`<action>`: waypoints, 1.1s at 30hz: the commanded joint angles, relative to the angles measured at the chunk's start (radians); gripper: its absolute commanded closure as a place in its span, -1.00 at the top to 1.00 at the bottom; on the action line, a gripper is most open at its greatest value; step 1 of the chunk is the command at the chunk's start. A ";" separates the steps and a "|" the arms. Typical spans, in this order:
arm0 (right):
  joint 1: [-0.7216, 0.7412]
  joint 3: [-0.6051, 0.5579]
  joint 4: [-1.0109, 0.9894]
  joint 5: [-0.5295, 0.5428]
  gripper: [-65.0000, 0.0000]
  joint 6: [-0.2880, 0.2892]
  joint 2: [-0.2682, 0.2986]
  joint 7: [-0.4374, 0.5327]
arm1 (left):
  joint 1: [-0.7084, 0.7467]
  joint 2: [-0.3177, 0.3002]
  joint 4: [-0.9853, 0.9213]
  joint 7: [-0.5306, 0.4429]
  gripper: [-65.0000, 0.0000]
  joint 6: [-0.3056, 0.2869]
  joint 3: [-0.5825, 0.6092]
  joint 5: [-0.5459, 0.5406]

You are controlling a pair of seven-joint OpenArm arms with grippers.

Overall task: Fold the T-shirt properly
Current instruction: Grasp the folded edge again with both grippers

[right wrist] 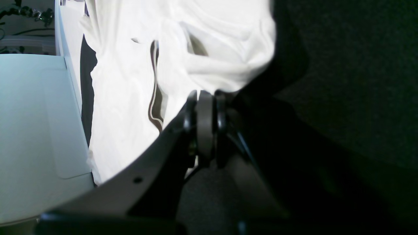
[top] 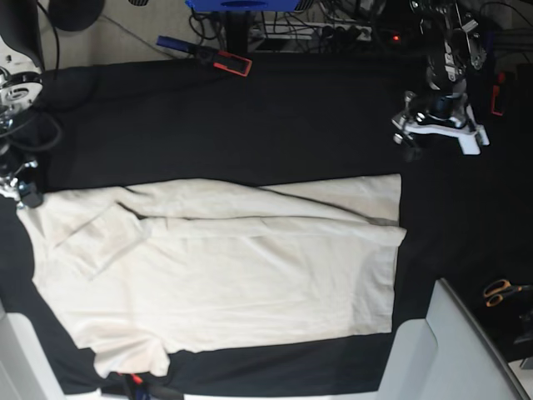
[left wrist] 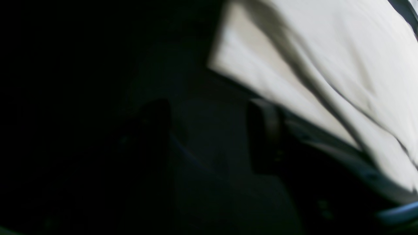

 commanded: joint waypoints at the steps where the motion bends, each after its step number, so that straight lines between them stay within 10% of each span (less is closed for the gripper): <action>1: 0.017 -0.004 0.010 0.019 -0.98 0.017 0.020 0.007 | -0.019 -0.009 -0.007 -0.017 0.38 -0.006 -0.018 -0.007; 33: 0.019 -0.004 0.010 0.019 -0.98 0.017 0.020 0.007 | -0.329 0.065 -0.360 -0.016 0.40 -0.067 -0.018 -0.002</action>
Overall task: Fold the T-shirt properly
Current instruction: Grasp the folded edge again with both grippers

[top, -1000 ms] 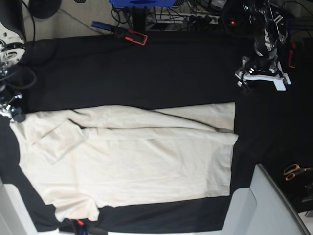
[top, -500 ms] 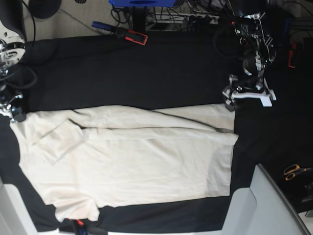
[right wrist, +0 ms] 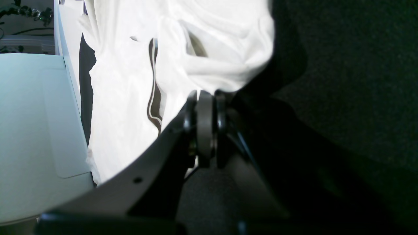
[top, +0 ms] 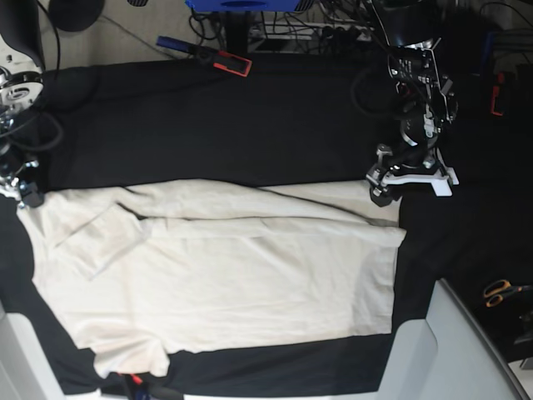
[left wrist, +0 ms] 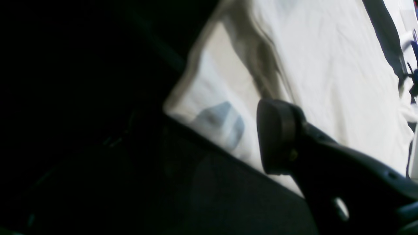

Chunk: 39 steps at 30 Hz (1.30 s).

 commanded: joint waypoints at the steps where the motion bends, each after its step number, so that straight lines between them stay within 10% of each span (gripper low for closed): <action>1: 0.021 -0.002 0.010 0.019 -0.98 0.017 0.023 0.007 | -0.008 -0.003 0.007 0.011 0.40 0.000 -0.001 -0.004; 12: 0.022 -0.002 0.010 0.019 -0.98 0.017 0.023 0.007 | -0.056 -0.003 0.004 0.011 0.39 0.000 -0.001 -0.001; 21: 0.022 -0.002 0.012 0.019 -0.98 0.017 0.023 0.007 | -0.073 -0.007 -0.025 0.005 -0.59 0.000 0.053 -0.001; 39: 0.022 -0.003 0.020 0.019 -0.98 0.017 0.024 0.007 | -0.059 -0.030 -0.080 0.013 -1.00 0.005 0.051 -0.001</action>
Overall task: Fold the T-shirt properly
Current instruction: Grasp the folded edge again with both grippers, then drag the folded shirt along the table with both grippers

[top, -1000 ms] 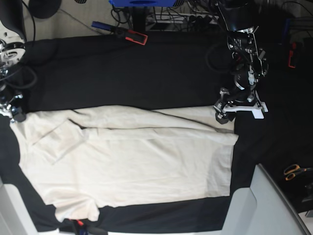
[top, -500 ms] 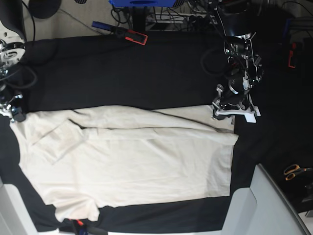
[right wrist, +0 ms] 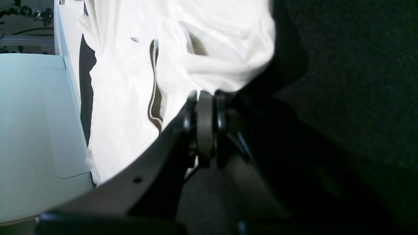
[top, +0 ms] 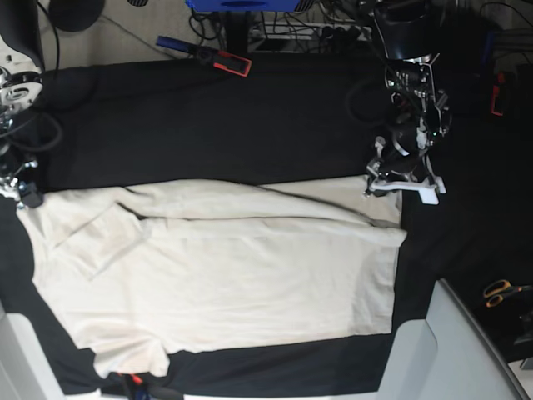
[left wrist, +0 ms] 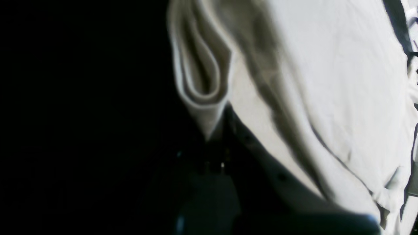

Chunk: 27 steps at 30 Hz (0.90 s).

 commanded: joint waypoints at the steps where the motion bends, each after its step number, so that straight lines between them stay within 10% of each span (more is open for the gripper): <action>1: 0.022 -0.003 0.018 0.019 -0.98 0.017 0.022 0.008 | -0.006 -0.005 0.015 -0.007 -1.00 0.002 -0.001 -0.001; 9: 0.021 -0.003 0.019 0.018 -0.98 0.017 0.043 -0.006 | 0.052 -0.056 0.183 0.142 -1.00 0.000 -0.001 0.001; 27: -0.081 0.006 0.262 0.021 -0.99 0.017 -0.023 -0.222 | 0.192 -0.085 0.254 0.142 -1.00 -0.003 0.000 0.001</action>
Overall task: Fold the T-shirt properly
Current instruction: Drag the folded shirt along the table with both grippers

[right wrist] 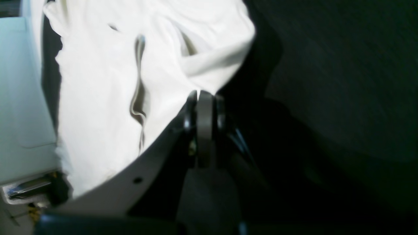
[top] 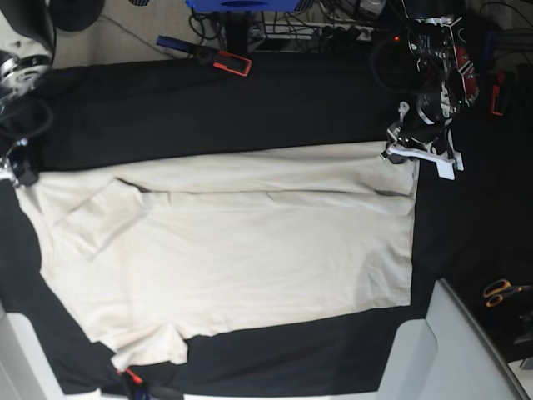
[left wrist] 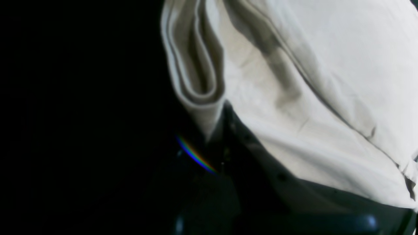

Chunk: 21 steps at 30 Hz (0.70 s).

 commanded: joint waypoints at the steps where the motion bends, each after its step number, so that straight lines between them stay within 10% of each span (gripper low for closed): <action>1: -0.003 0.004 0.054 0.015 -0.99 0.006 0.006 0.002 | 0.005 -0.012 0.029 -0.017 -1.00 0.000 -0.006 -0.003; 21: -0.132 0.007 0.306 0.018 -0.99 0.006 -0.086 -0.150 | 0.126 -0.055 0.156 0.016 -1.00 0.000 -0.008 -0.003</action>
